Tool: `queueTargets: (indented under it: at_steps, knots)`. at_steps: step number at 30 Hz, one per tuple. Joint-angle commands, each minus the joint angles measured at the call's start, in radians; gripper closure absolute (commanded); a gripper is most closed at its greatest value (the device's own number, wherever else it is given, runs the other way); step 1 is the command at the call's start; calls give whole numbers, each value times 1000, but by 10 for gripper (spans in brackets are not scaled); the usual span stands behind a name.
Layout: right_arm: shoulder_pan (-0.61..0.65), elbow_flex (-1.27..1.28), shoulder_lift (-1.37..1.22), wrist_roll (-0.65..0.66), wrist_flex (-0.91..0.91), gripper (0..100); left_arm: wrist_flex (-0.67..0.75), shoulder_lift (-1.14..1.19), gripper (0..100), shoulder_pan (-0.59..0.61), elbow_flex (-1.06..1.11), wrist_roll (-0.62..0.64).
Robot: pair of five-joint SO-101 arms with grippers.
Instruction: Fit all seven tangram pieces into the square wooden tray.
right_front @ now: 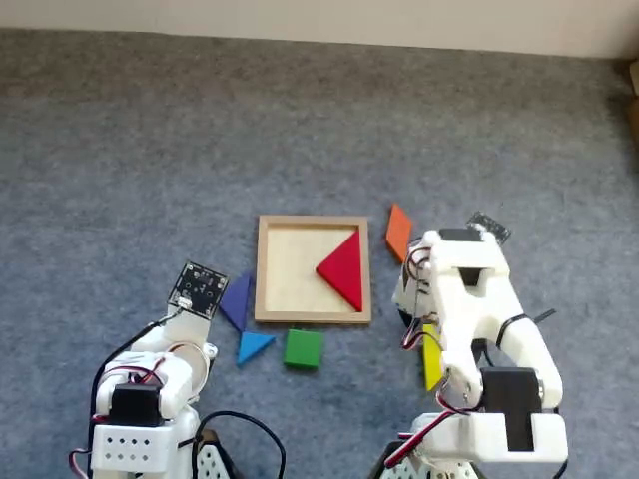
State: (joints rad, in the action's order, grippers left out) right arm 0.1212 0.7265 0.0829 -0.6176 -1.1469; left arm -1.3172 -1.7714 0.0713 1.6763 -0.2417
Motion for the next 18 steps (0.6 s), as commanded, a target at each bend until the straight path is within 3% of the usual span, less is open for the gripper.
queueTargets:
  at_steps: [1,18]
  knots:
    - [2,27,5,-11,96,631,-5,-50,993,8,19,-12]
    - [-70,39,8,-3,117,631,-5,-50,993,8,19,-12]
